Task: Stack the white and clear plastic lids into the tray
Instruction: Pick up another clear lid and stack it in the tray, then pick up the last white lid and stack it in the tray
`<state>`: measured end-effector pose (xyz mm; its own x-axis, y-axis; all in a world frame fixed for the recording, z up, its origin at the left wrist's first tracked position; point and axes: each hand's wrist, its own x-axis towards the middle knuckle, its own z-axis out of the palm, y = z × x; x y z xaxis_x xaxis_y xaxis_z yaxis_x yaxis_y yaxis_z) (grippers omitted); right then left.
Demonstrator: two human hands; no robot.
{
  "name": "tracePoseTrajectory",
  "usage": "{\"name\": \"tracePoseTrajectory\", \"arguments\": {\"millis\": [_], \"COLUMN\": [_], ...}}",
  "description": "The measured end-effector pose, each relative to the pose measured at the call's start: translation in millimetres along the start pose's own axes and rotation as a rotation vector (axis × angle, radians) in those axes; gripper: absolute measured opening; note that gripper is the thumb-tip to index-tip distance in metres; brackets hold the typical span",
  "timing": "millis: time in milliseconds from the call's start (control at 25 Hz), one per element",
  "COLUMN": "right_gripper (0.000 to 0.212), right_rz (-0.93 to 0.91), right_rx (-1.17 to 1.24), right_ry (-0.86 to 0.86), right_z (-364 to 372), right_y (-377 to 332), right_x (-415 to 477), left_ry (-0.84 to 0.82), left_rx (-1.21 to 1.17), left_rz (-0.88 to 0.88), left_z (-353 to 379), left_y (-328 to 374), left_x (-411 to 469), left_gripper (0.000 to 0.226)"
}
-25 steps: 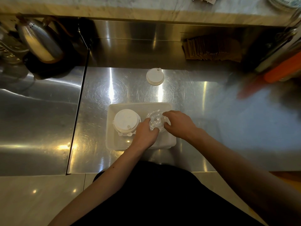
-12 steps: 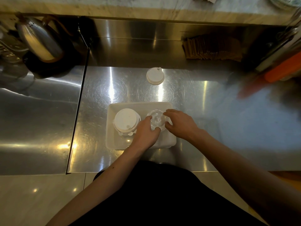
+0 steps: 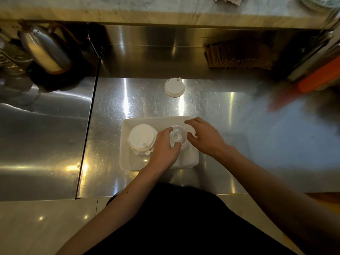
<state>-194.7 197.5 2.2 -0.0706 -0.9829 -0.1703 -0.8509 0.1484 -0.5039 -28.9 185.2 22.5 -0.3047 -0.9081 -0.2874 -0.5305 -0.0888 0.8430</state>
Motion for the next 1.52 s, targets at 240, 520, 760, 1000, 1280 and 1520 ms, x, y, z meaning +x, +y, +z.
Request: {"name": "tracePoseTrajectory", "arguments": {"millis": [240, 520, 760, 1000, 1280, 1520], "right_gripper": [0.045, 0.049, 0.05, 0.05, 0.053, 0.055], "right_rz": [0.014, 0.082, 0.134, 0.187, 0.308, 0.447], "right_rx": [0.11, 0.208, 0.235, 0.251, 0.285, 0.313], "right_ry": [0.096, 0.184, 0.19, 0.2, 0.148, 0.076], "right_z": [-1.5, -9.3, -18.7, -28.1, -21.0, -7.4], "right_y": [0.2, -0.1, -2.4, 1.6, 21.7, 37.4], "right_x": [11.2, 39.7, 72.7, 114.4, 171.3, 211.5], "left_ry": [0.029, 0.124, 0.145, 0.107, 0.034, -0.017], "left_rx": [-0.025, -0.019, 0.052, 0.091, 0.101, 0.115], "left_rz": [-0.012, 0.035, 0.025, -0.003, -0.094, -0.128], "left_z": [-6.8, -30.8, -44.4, -45.2, -41.6, -33.2], "left_y": [3.1, 11.2, 19.5, 24.0, 19.3, 5.2], "left_x": [14.4, 54.0, 107.5, 157.8, 219.4, 265.9], "left_gripper": [0.046, 0.043, 0.044, 0.045, 0.047, 0.047]}}
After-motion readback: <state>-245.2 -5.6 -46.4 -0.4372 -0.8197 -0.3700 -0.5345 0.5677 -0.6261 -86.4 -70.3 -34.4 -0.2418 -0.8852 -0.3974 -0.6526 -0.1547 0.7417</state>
